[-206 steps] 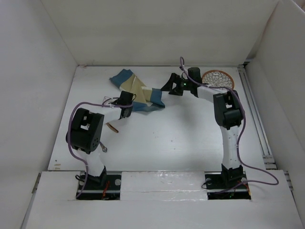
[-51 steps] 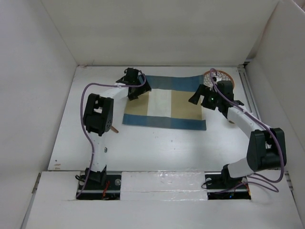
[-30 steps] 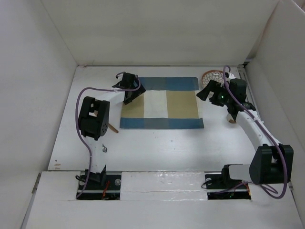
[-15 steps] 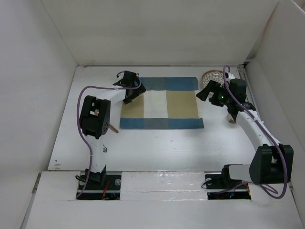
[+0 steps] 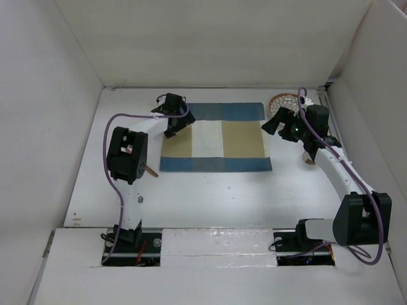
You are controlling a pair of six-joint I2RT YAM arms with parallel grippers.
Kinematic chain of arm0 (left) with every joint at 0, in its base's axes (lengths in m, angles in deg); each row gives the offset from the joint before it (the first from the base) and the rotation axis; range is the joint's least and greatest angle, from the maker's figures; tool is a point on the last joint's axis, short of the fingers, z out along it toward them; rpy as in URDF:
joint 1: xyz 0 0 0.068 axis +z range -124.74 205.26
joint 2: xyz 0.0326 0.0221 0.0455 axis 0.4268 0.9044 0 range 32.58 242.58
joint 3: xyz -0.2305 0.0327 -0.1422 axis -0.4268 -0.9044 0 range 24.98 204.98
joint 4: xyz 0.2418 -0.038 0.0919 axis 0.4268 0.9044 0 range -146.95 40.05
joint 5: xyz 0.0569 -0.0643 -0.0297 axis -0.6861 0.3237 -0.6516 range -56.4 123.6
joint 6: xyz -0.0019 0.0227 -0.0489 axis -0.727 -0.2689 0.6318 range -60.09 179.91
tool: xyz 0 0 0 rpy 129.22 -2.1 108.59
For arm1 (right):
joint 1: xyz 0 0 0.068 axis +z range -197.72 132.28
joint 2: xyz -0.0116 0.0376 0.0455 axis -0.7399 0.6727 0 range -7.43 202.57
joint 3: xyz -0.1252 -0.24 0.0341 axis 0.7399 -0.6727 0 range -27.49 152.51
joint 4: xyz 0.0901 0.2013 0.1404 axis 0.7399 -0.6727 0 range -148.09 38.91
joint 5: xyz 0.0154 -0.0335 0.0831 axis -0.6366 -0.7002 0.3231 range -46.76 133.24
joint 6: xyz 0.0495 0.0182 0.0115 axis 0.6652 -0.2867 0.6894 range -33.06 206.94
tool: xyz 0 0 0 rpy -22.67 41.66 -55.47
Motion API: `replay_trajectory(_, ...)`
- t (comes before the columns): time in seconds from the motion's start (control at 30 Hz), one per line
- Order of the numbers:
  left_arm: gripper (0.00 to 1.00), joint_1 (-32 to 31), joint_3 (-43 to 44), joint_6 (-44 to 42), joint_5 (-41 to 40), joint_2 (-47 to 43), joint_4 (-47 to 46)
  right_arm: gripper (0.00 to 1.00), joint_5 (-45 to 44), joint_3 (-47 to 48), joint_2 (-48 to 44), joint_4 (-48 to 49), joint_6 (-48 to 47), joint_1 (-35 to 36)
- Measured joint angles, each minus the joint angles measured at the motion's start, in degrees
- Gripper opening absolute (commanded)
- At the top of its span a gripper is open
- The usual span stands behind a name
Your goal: Set the dinner table for one person
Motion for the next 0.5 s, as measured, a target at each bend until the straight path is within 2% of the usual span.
replay_trajectory(0.5,1.00,0.0,4.3,-1.9,1.5,0.4,4.4,1.00,-0.3,0.0,-2.1,-0.5,0.0,0.0)
